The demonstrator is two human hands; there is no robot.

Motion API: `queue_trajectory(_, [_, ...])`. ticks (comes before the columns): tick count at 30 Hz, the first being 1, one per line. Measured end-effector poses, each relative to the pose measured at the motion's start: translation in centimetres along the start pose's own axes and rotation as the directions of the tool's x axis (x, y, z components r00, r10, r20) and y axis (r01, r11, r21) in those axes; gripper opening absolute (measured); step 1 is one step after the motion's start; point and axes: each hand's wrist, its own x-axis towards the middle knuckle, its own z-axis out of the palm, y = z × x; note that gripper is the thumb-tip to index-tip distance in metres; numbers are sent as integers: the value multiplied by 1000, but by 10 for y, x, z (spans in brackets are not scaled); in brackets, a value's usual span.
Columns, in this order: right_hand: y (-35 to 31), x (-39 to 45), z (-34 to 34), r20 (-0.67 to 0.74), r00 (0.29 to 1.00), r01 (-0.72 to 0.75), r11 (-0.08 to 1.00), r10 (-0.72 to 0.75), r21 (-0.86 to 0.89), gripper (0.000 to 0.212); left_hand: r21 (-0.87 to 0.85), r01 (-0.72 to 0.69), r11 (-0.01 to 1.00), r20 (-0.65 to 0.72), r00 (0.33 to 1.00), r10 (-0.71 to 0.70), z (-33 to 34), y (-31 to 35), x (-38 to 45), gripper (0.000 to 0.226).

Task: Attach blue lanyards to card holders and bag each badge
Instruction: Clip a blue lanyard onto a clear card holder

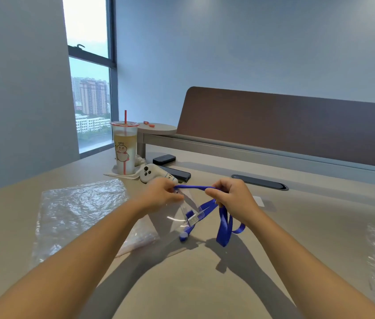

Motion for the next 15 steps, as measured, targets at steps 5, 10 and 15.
queue_trajectory(5, [-9,5,6,14,1000,4,999,-4,42,25,-90,-4,996,-158,987,-10,-18,-3,-7,13])
queue_trajectory(10, [-13,3,12,54,998,-25,988,16,155,31,-263,-17,965,-208,977,-39,-24,-4,-16,11])
queue_trajectory(15, [-12,-1,15,35,997,-74,989,70,128,24,-400,-33,916,-232,971,-66,-20,-2,-22,15])
